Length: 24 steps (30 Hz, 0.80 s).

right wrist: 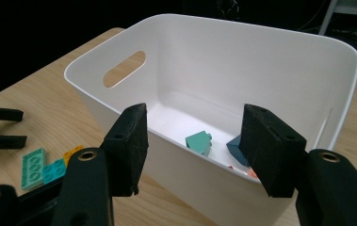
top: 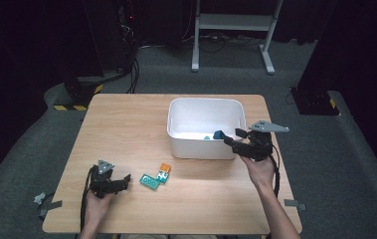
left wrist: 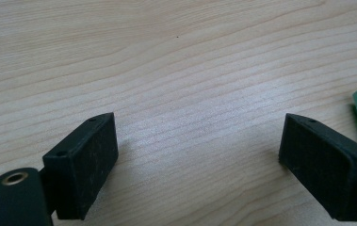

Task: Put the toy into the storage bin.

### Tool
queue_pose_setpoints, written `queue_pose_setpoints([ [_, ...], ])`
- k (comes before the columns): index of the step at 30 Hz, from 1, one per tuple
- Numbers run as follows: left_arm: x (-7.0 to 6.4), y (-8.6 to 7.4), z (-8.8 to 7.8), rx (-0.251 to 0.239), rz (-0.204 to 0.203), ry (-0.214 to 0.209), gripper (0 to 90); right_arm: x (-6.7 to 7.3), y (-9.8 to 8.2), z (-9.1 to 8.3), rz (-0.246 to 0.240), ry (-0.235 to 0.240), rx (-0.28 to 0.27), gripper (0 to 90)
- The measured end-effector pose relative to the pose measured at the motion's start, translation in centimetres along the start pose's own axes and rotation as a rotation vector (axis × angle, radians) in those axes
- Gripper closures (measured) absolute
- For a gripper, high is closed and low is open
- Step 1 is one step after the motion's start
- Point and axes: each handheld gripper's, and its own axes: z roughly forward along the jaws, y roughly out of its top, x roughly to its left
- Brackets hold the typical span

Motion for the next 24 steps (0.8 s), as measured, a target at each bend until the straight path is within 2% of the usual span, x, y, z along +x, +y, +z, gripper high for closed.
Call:
queue_pose_setpoints([
  [10,-0.1,-0.1,-0.1,-0.003,-0.002,0.004,12.5,0.2,-2.1,-1.6,-0.004,-0.003,-0.011,42.3],
  [17,0.0,-0.2,-0.2,-0.004,0.006,-0.015,12.7,0.8,-4.9,-2.2,-0.013,-0.01,-0.005,42.2],
  [20,0.2,-0.3,-0.3,-0.004,0.016,-0.026,14.0,1.0,-6.6,-1.9,-0.024,-0.009,0.019,42.1],
  [24,0.3,-0.4,-0.6,-0.007,0.01,-0.065,14.7,1.0,-9.6,-0.1,-0.033,-0.051,0.094,41.2],
])
